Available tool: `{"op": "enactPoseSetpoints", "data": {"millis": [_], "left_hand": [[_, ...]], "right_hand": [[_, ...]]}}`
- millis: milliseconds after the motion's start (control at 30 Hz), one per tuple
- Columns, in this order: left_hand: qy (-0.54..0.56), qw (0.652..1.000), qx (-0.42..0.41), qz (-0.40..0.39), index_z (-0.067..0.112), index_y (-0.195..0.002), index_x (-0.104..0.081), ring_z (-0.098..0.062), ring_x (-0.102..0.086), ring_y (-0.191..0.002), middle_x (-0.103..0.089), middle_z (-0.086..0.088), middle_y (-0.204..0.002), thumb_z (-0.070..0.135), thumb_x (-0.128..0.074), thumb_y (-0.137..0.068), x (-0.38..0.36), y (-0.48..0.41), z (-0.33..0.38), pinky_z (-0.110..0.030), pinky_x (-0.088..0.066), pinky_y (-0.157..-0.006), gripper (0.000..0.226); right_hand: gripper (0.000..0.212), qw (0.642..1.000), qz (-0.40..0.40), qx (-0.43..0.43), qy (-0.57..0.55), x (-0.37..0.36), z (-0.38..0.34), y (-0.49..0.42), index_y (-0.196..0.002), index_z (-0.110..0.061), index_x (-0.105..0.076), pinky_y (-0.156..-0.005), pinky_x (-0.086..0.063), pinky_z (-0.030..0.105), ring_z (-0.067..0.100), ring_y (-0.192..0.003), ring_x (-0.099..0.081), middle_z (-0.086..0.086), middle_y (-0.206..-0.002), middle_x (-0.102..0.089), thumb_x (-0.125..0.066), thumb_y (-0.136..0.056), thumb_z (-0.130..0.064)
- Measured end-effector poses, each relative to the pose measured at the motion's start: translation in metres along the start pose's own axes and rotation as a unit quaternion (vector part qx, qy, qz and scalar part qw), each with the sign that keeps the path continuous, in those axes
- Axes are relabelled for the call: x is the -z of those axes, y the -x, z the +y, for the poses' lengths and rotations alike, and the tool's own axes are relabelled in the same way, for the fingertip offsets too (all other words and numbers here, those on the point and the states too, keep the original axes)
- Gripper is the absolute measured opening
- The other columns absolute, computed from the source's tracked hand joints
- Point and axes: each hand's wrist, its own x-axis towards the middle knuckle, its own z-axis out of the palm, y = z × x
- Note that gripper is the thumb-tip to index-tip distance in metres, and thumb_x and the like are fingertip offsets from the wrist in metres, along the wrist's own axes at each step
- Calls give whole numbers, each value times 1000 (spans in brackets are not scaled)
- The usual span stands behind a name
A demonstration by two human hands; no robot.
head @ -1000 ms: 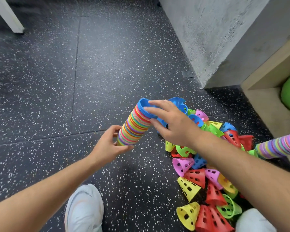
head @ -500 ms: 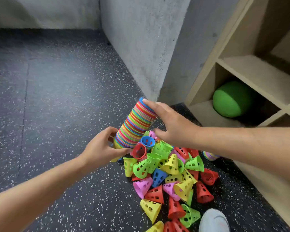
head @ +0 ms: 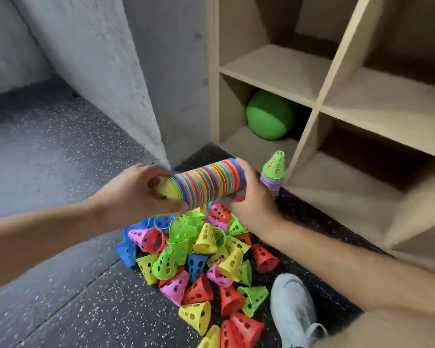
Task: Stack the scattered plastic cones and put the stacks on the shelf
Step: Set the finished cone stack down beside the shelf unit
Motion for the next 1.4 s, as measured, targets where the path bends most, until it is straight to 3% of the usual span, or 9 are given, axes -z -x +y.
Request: {"op": "enactPoseSetpoints", "data": {"millis": [133,233,467,633,767,867,933,1067,1400], "left_hand": [[16,1000,-6,-15,36,-109,-66,-5,-67,-85,-70,14,-98,77,-82,-43,-36,-32,43,-28,-52,-73,80],[48,998,-29,-16,33,-109,-64,7,-62,-77,-67,17,-96,56,-93,-55,-73,-60,72,-11,-46,-62,65],[80,990,-99,-61,30,-101,-57,6,-57,-74,-62,17,-89,38,-92,-67,-176,-108,124,-9,-38,-55,49],[81,988,-110,-69,24,-108,-59,-11,-58,-84,-57,14,-94,40,-92,-71,-231,-145,146,-15,-43,-65,51],[99,985,-118,-80,10,-116,-66,-23,-64,-104,-58,-4,-112,31,-91,-76,-262,-167,164,-39,-57,-85,52],[88,985,-129,-74,7,-116,-67,-23,-60,-108,-59,-5,-109,28,-89,-79,-280,-179,174,-26,-45,-88,48],[81,986,-125,-76,6,-119,-66,-25,-58,-111,-60,-9,-113,27,-88,-81,-289,-184,177,-25,-41,-88,49],[49,989,-105,-91,4,-116,-64,-29,-58,-110,-64,-15,-116,30,-85,-84,-302,-190,170,-34,-43,-91,46],[75,983,-125,-112,4,-125,-65,-28,-61,-116,-69,-11,-120,21,-80,-88,-322,-185,159,-38,-45,-101,43]], "right_hand": [[84,997,48,-57,-10,35,47,17,-141,-32,-40,-84,-53,26,5,-99,-66,-9,-114,-65,-86,-72,-20],[78,992,87,-91,2,61,86,26,-133,-26,-48,-76,-47,13,-9,-93,-61,-12,-108,-66,-88,-67,-19],[68,968,90,-224,66,100,181,44,-119,-24,-53,-77,-49,28,15,-95,-65,-6,-104,-68,-90,-62,-25],[47,959,78,-267,58,108,235,38,-87,-35,-55,-65,-45,13,9,-81,-65,-17,-85,-66,-92,-60,-28],[58,945,78,-317,12,98,274,31,-108,-20,-65,-86,-56,31,10,-92,-70,-6,-102,-74,-94,-59,-31],[62,935,90,-341,-20,92,294,21,-114,-18,-67,-92,-56,40,14,-94,-72,-2,-103,-75,-94,-60,-28],[62,928,108,-357,-5,92,301,14,-112,-21,-68,-91,-56,37,16,-94,-70,-1,-104,-73,-94,-58,-34],[67,914,66,-359,177,96,309,14,-111,-28,-68,-94,-42,23,22,-112,-46,2,-111,-44,-88,-54,-58],[82,896,-8,-381,226,106,301,24,-130,-19,-57,-104,-40,35,34,-124,-42,14,-126,-49,-81,-65,-64]]}}
